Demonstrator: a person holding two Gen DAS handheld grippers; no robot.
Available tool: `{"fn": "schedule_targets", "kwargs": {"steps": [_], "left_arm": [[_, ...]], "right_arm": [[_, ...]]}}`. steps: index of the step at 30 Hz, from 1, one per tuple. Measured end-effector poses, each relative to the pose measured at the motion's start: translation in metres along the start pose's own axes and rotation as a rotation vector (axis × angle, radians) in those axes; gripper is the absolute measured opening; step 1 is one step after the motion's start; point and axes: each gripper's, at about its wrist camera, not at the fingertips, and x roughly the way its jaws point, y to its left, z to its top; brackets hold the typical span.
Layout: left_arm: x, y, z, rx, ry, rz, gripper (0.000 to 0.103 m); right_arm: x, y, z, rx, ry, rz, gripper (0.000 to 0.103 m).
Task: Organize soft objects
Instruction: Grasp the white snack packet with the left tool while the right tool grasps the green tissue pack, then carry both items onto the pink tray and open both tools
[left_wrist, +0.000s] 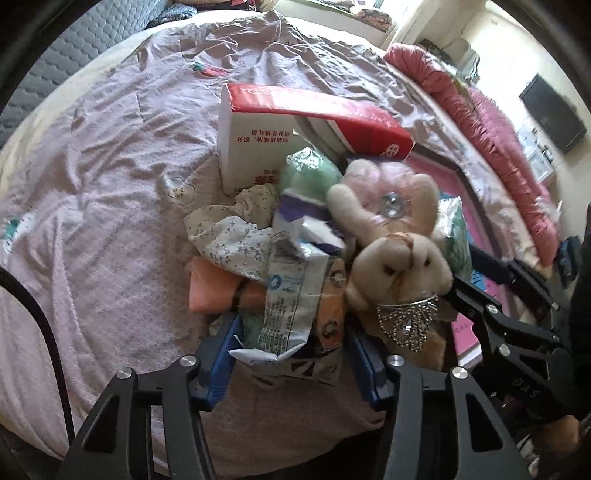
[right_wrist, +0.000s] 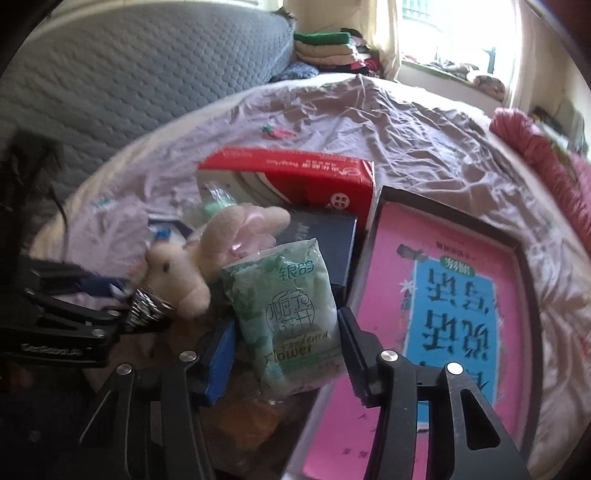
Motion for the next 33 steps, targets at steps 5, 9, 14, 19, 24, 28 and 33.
{"fn": "schedule_targets", "kwargs": {"steps": [5,9,14,19,24,28,33], "left_arm": [[-0.020,0.004,0.001,-0.026,-0.037,-0.019,0.049],[-0.042,0.003,0.003,-0.013,-0.086,-0.016,0.047],[-0.056,0.000,0.010,-0.015,-0.120,-0.026,0.045],[-0.053,-0.005,0.015,-0.002,-0.108,0.006,0.044],[-0.050,-0.001,0.013,-0.028,-0.101,0.010,0.040],[-0.073,-0.012,0.019,0.000,-0.161,0.010,0.040],[-0.097,-0.041,0.036,0.037,-0.221,-0.026,0.040]], "right_arm": [[-0.016,-0.005,-0.003,0.083,-0.026,0.029,0.052],[-0.031,-0.007,-0.003,0.111,-0.051,0.027,0.052],[-0.049,-0.016,-0.002,0.155,-0.084,0.017,0.052],[-0.065,-0.029,-0.004,0.200,-0.120,0.009,0.052],[-0.080,-0.035,-0.003,0.220,-0.153,0.003,0.052],[-0.089,-0.041,-0.003,0.231,-0.175,-0.007,0.052],[-0.100,-0.057,-0.010,0.270,-0.192,-0.028,0.052]]}}
